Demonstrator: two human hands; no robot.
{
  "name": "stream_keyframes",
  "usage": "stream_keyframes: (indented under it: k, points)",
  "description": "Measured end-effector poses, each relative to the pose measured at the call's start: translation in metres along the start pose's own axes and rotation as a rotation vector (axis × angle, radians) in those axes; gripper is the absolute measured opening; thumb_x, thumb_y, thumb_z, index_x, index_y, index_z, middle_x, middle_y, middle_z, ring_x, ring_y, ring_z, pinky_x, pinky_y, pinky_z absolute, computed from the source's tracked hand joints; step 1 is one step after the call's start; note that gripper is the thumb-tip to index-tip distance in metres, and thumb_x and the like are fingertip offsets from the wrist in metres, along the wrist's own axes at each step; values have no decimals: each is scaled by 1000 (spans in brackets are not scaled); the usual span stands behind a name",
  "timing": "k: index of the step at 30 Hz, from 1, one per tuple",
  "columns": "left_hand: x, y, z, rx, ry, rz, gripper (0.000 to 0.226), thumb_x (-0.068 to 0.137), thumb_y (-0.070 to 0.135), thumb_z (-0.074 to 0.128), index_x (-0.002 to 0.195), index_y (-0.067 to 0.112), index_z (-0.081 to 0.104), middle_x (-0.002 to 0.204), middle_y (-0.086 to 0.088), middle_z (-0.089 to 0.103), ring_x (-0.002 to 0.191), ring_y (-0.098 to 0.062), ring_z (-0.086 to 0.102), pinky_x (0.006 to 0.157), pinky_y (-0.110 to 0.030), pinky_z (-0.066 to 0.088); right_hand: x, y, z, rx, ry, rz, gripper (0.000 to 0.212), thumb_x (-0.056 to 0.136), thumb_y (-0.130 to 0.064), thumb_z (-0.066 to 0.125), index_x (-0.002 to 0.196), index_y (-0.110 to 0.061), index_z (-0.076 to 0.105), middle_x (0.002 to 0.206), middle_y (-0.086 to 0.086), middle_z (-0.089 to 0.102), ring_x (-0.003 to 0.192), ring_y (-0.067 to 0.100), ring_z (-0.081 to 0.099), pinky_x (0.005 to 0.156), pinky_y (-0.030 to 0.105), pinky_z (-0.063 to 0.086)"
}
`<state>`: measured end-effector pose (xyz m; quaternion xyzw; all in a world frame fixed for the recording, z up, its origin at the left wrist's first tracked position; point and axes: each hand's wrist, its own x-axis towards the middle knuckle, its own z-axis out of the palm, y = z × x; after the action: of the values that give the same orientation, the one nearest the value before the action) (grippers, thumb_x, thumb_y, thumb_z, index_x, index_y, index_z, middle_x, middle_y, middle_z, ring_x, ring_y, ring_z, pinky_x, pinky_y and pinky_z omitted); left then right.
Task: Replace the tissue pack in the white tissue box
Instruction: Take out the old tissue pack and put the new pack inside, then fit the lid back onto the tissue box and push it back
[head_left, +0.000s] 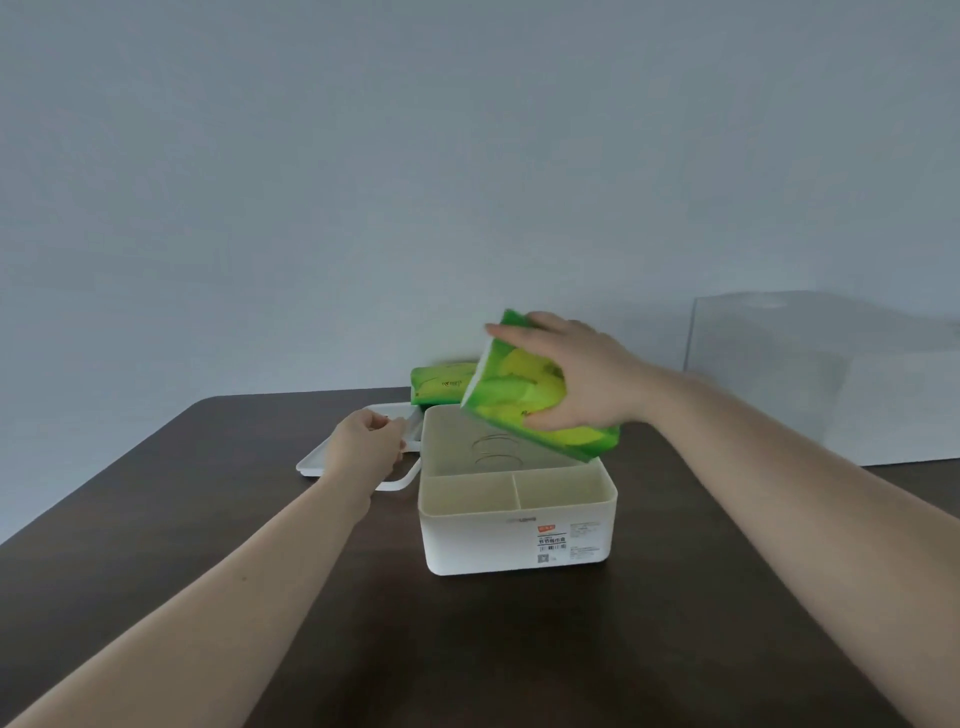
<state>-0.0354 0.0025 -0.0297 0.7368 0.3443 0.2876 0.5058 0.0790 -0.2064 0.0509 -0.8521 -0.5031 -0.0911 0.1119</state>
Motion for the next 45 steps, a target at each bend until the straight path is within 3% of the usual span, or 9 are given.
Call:
stream_keyframes:
  k: [5,13,18,21,26,32,38,41,45]
  points:
    - [13,-11,-5,35,24,7,14,86,14,48,76,13,58,81,-8,65,72,-22,54,68,-32,45,27,-24,22,-169,-165,-124,92,73,-44,69,145,-51,13,158,-8,21,139,27,28,110,47,28]
    - [34,-54,-21,649,-115,52,25,84,20,50,98,25,70,110,0,68,99,-24,62,82,-31,50,35,-3,48,18,-244,-96,70,74,-51,71,137,-43,43,148,-14,42,137,13,35,111,46,33]
    - [30,-65,-10,908,-240,328,40,83,50,56,119,31,60,124,9,48,108,-17,58,77,-33,48,25,6,51,335,-63,3,45,84,-47,64,124,-28,62,135,-8,58,127,10,49,105,28,36]
    - [30,-62,-6,997,-199,342,29,87,55,47,93,29,59,112,7,51,94,-19,58,67,-31,42,19,13,50,480,87,84,30,92,-36,55,115,-21,69,120,-6,68,111,10,58,87,16,41]
    - [37,-53,-20,704,71,366,33,94,33,46,63,22,39,66,1,52,71,-30,53,62,-33,37,12,26,49,504,146,185,28,94,-32,54,111,-18,70,114,-4,70,101,9,58,75,6,35]
    - [25,-18,-30,504,165,512,27,94,25,49,73,9,55,68,-1,47,73,-27,46,65,-32,32,6,19,38,523,194,211,26,95,-27,54,111,-16,70,116,-3,69,99,7,56,88,24,39]
    - [6,23,-41,468,43,700,28,95,23,48,83,0,58,80,-9,55,80,-26,49,68,-27,32,-1,11,27,771,335,330,40,92,-41,52,127,-22,57,121,0,62,108,16,59,96,30,44]
    - [-7,27,-40,469,-86,793,25,95,21,49,84,0,59,77,0,52,76,-6,49,66,-10,35,0,11,19,1032,435,454,58,87,-55,50,133,-20,49,130,3,57,115,22,59,100,44,49]
    - [-28,26,-32,433,-201,835,25,93,24,50,68,26,49,73,12,46,73,9,48,65,-6,35,-1,19,20,1078,325,578,28,70,-34,63,89,-14,59,89,12,56,81,21,60,77,34,48]
